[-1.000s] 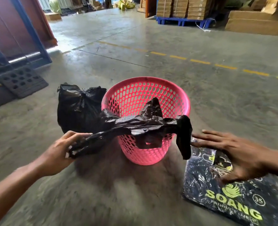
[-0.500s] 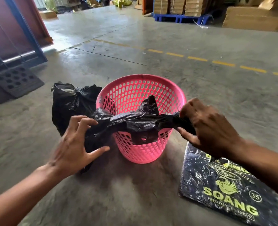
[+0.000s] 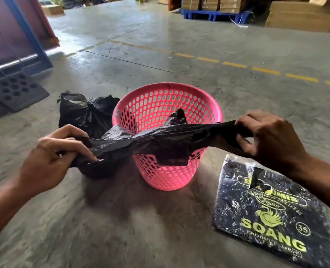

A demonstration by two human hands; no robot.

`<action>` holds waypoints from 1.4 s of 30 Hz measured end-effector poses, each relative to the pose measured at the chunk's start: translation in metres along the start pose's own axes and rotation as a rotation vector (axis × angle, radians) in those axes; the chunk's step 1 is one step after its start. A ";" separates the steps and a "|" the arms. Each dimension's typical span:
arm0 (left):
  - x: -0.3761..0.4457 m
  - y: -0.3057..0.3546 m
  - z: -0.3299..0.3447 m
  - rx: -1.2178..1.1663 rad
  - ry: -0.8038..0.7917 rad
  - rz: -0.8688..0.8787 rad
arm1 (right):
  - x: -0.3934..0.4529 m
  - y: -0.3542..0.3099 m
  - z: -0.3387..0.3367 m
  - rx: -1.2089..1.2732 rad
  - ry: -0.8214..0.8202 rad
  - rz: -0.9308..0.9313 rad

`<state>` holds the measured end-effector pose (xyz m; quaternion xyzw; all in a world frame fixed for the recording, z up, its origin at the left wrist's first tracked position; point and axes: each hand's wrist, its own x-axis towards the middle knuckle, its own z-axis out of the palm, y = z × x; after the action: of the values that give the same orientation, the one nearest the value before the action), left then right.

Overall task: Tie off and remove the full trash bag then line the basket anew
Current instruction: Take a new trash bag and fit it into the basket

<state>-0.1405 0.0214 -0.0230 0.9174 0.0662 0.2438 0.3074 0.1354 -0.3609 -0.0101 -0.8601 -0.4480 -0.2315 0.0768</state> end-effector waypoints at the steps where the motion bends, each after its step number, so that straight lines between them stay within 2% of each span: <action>1: 0.001 0.006 0.002 0.040 0.042 0.008 | 0.001 -0.003 0.000 0.005 0.016 0.014; 5: 0.006 0.024 0.008 0.211 0.213 0.028 | 0.004 -0.009 -0.001 -0.017 -0.017 0.034; 8: 0.009 0.025 0.007 0.350 0.234 -0.015 | 0.001 -0.007 -0.005 -0.092 -0.053 0.047; 10: 0.011 0.024 0.006 0.459 0.174 -0.059 | -0.001 -0.006 -0.007 -0.132 -0.069 0.046; 15: 0.013 0.014 -0.001 0.626 -0.100 -0.236 | -0.002 0.000 -0.012 -0.185 -0.197 0.058; 18: 0.013 -0.001 -0.003 0.665 -0.150 -0.267 | -0.006 0.009 -0.010 -0.229 -0.330 0.087; 22: 0.029 -0.016 0.004 0.696 -0.192 -0.301 | -0.001 0.015 0.007 -0.207 -0.345 0.137; 24: 0.046 -0.023 0.008 0.696 -0.259 -0.333 | 0.009 0.022 0.019 -0.150 -0.404 0.205; 27: 0.081 -0.032 0.006 0.641 -0.410 -0.379 | 0.031 0.037 0.039 0.044 -0.529 0.276; 29: 0.108 -0.039 -0.004 0.525 -0.522 -0.444 | 0.048 0.049 0.049 0.335 -0.613 0.293; 32: 0.144 -0.042 -0.017 0.150 -0.525 -0.574 | 0.071 0.065 0.053 0.934 -0.698 0.509; 34: 0.168 -0.044 -0.015 -0.029 -0.495 -0.595 | 0.088 0.070 0.057 1.123 -0.688 0.676; 36: 0.187 -0.044 -0.006 -0.034 -0.471 -0.623 | 0.109 0.071 0.059 1.066 -0.631 0.786; 38: 0.200 -0.041 0.008 0.084 -0.437 -0.633 | 0.129 0.067 0.061 0.888 -0.581 0.811; 42: 0.212 -0.041 0.025 0.345 -0.198 -0.532 | 0.159 0.052 0.064 0.213 -0.441 0.539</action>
<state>0.0576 0.0989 0.0214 0.9258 0.3136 0.0500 0.2052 0.2762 -0.2528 0.0121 -0.9637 -0.2327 0.0363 0.1257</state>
